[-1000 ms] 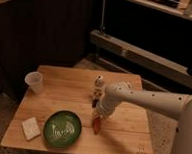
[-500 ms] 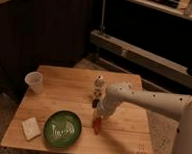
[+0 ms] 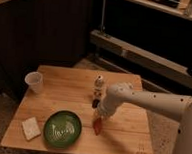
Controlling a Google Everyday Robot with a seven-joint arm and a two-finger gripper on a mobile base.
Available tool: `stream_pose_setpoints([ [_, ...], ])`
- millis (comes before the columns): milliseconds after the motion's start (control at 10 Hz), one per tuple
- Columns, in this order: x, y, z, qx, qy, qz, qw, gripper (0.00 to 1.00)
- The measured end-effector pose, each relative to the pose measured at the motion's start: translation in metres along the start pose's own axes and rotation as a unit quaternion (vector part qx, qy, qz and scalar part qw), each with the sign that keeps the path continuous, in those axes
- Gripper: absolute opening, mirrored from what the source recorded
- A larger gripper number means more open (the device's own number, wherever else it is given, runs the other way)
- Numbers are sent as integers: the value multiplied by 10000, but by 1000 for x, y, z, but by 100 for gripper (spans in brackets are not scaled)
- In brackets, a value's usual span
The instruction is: Drag the pepper across the table
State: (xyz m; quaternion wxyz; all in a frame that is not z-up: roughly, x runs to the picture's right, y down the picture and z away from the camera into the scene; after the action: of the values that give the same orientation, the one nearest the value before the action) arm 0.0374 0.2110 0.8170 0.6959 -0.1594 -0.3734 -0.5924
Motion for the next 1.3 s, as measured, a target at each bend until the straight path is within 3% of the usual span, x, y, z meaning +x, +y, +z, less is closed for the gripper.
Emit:
stream_pose_setpoints([
  [1300, -10, 10, 0, -7, -30, -72, 10000, 0],
])
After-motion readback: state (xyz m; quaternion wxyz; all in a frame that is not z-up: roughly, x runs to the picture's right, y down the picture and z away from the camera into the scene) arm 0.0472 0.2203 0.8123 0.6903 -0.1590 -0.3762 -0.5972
